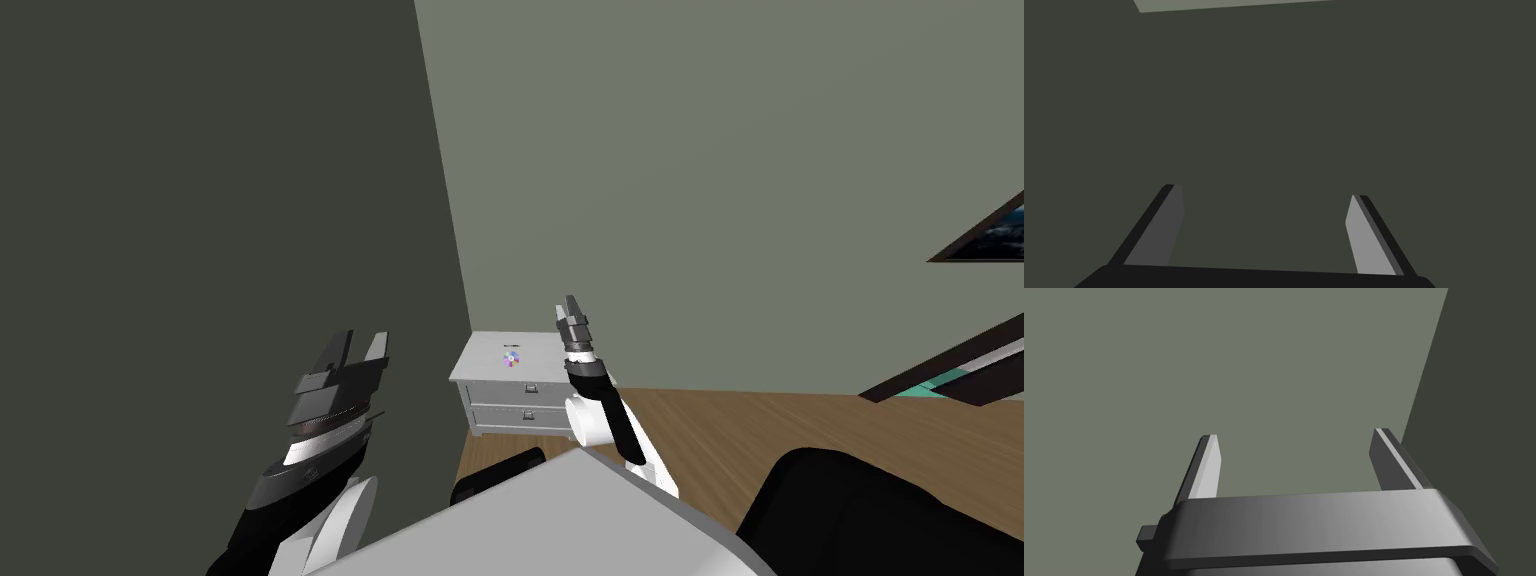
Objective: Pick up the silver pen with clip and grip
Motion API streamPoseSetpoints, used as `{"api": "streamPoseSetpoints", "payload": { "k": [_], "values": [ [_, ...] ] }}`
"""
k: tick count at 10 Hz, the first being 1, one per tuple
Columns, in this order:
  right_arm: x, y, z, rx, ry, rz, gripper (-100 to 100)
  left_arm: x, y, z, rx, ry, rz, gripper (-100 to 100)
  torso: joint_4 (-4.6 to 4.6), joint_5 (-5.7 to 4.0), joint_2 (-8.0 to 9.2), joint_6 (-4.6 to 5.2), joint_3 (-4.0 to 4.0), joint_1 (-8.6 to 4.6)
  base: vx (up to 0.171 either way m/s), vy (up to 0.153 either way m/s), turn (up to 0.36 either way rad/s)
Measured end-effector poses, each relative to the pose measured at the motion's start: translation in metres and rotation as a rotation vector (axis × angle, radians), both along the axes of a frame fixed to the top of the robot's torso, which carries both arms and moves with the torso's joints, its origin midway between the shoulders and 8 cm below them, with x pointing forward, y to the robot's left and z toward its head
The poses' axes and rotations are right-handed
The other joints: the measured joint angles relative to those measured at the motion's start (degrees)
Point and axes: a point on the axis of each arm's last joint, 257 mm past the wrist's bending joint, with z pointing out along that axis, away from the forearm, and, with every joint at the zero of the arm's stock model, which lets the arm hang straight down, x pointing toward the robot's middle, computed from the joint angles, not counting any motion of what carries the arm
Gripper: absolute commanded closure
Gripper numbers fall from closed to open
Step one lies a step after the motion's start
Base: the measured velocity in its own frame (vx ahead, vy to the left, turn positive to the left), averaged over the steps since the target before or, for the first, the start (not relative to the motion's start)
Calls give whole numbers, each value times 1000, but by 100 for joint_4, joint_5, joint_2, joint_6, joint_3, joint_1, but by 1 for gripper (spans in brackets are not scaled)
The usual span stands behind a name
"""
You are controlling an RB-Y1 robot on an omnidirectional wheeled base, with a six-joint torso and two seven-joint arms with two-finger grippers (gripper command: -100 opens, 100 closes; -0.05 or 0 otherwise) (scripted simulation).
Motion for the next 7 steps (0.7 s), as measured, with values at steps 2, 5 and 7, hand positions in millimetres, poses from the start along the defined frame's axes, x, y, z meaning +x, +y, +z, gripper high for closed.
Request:
{"api": "streamPoseSetpoints", "payload": {
  "k": [2,5,7],
  "values": [
    [5,3,-9,-36,31,11,-100,0,0,0,0,0,0,0,1,-6,7,-1,4,-29,-32,-98,172],
    [14,4,-38,-116,123,30,-100,0,0,0,0,0,0,0,3,-14,13,-1,7,-61,-37,-145,251],
    [20,4,-61,-165,183,41,-100,0,0,0,0,0,0,0,3,-13,12,1,7,-52,-39,-110,161]
  ]
}}
